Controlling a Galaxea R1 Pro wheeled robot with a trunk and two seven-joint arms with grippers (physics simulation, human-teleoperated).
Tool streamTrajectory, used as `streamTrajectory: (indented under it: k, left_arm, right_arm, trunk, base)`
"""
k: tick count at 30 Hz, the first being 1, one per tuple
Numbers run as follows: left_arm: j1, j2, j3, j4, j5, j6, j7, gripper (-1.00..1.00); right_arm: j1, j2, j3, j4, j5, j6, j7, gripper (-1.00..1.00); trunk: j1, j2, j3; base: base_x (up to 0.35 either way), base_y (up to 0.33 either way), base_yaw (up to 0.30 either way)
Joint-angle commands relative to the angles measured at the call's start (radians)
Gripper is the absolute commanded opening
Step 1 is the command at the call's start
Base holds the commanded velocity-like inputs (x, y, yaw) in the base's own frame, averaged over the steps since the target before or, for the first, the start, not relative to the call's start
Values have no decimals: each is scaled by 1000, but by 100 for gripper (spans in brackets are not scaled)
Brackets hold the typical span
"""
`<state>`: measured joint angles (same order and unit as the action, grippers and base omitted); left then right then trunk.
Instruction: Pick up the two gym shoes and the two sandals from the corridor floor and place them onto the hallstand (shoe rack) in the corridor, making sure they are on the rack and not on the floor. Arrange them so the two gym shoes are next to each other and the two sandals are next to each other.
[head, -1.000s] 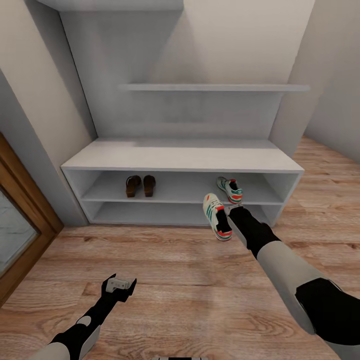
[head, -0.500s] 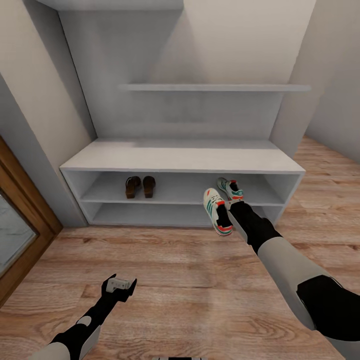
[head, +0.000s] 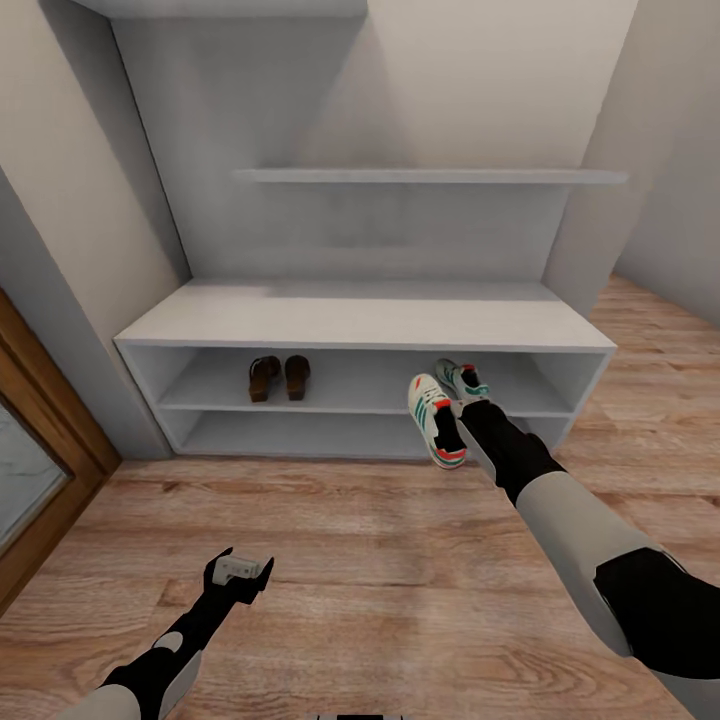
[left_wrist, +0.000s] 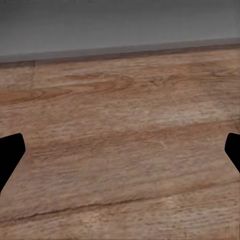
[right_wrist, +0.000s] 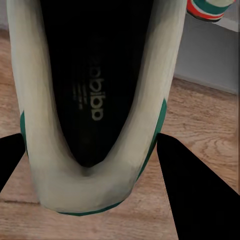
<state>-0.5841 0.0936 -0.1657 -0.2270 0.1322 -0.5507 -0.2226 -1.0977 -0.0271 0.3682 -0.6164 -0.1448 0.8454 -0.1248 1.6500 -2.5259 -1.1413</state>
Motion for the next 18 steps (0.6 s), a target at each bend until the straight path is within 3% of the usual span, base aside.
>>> streamTrajectory:
  k: [1,18]
  left_arm:
    - [0,0,0,0,0,0,0,100]
    - [0,0,0,0,0,0,-1,100]
  right_arm:
    - [0,-1,0,0,-1,0,-2,-100]
    - [-1,-2,-1,4,-2,0,-1,-100]
  trunk:
    - [0,0,0]
    - [0,0,0]
  base:
    - [60,0,0]
    - [65,0,0]
